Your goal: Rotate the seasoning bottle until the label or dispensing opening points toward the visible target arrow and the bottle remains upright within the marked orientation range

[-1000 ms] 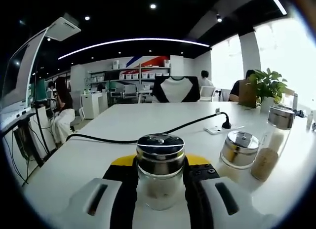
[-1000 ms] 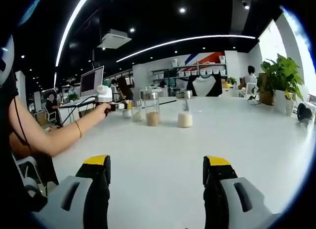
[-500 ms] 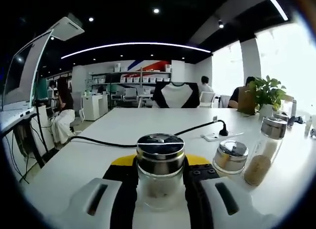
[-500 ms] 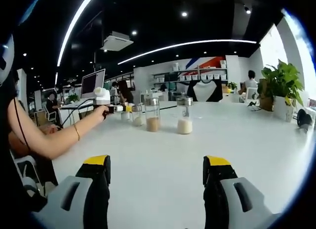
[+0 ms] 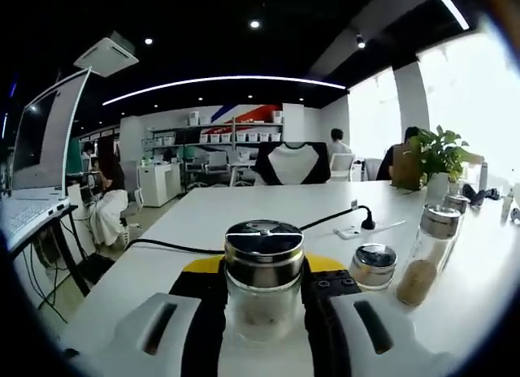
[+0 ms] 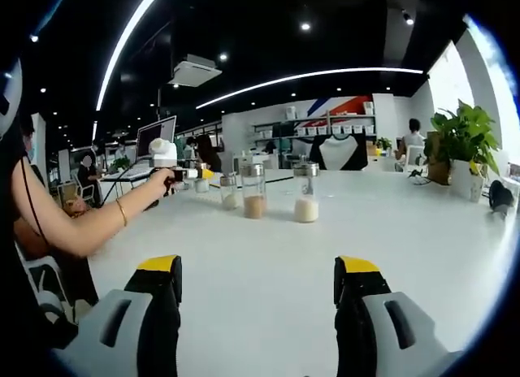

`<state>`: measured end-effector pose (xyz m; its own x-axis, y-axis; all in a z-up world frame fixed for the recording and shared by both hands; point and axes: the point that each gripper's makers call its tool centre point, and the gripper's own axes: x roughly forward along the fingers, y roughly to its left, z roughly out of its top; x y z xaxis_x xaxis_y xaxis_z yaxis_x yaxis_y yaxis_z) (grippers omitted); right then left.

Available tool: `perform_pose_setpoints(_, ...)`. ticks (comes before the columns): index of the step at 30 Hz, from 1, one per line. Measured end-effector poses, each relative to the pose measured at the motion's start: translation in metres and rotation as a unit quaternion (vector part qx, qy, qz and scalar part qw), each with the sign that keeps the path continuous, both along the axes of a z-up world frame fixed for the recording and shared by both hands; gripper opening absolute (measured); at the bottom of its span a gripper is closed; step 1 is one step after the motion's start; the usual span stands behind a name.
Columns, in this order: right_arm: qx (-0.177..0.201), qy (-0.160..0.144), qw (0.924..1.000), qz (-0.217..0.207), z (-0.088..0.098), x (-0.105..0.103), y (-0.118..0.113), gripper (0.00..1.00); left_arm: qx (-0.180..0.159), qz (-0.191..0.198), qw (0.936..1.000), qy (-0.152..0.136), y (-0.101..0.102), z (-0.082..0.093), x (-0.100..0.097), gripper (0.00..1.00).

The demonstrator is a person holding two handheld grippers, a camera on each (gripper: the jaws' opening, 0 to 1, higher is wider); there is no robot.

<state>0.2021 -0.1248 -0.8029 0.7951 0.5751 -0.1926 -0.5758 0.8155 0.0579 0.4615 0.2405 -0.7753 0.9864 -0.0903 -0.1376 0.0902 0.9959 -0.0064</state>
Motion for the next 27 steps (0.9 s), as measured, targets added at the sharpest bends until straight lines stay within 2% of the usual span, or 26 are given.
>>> perform_pose_setpoints(5,0.004,-0.013,0.9999,0.002,0.007,-0.009,0.0,0.77,0.018,-0.013,0.9998,0.001,-0.011,0.008,-0.009,0.37)
perform_pose_setpoints(9,0.008,-0.02,0.9997,-0.012,0.008,-0.008,-0.011,0.77,0.028,-0.026,0.9993,-0.001,-0.022,0.013,-0.016,0.37)
perform_pose_setpoints(12,0.015,-0.02,0.9996,-0.015,0.009,-0.01,-0.015,0.77,0.031,-0.025,0.9992,-0.001,-0.019,0.015,-0.015,0.37)
perform_pose_setpoints(21,0.01,-0.013,0.9997,0.015,0.003,-0.021,-0.001,0.77,0.024,-0.032,0.9992,0.003,-0.027,0.012,-0.039,0.37)
perform_pose_setpoints(27,0.008,-0.021,0.9996,0.02,0.008,-0.022,0.0,0.77,-0.002,-0.037,0.9993,-0.003,-0.028,0.013,-0.056,0.37)
